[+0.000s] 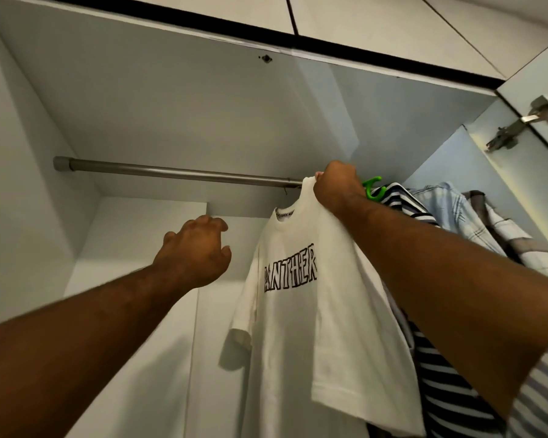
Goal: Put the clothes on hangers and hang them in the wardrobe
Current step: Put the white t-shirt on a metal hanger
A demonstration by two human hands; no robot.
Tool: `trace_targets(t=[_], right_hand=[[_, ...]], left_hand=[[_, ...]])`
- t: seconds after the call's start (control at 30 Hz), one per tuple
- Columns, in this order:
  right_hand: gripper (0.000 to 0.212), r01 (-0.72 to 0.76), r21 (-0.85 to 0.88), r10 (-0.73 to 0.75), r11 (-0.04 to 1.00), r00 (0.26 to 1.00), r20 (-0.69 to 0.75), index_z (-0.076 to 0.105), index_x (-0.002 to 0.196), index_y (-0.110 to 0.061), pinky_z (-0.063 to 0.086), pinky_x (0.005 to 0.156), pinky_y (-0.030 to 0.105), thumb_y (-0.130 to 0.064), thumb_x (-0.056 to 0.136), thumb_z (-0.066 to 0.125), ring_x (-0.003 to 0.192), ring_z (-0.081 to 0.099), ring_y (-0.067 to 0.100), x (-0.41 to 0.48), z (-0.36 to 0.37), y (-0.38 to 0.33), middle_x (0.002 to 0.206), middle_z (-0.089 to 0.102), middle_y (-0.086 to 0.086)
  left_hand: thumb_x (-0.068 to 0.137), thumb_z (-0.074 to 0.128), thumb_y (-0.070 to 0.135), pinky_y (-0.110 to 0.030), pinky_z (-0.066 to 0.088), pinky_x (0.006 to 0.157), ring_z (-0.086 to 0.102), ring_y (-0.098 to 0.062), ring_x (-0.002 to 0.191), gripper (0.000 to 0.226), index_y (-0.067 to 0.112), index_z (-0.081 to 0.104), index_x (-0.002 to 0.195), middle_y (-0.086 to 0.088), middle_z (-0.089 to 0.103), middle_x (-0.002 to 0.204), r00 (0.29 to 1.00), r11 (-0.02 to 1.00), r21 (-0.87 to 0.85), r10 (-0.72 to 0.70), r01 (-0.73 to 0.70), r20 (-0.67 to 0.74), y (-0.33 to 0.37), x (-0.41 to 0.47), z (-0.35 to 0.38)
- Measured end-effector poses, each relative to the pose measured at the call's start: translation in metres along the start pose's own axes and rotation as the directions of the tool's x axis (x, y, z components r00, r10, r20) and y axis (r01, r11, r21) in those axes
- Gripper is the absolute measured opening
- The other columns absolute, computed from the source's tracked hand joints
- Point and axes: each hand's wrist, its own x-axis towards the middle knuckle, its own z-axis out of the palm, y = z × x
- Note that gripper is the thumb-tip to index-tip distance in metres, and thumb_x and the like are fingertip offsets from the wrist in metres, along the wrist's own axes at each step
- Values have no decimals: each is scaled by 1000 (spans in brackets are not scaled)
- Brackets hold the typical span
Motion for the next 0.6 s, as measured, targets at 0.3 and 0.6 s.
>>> trace_targets(t=[0.3,0.6], right_hand=[[31,-19,-32,18,999,999,-36,60,116,-9,47,93,38,-34,100,52,118,59,40,-12,-37,-13,129,61,19],[48,312,91,-295,946,941,-166,57,137,-21,49,101,36,-48,98,60,119,59,17,-89,-71,3,137,61,-2]], left_hand=[[99,56,36,-49,39,108,44,-26,137,51,22,44,147,-2,42,154,999,997,-75,22,-24,-31,-17,-18,-6],[95,59,32,-58,48,91,54,-37,126,56,16,43,147,-11,46,150,967,987,-44,143,-156,-211,-22,-70,-4]])
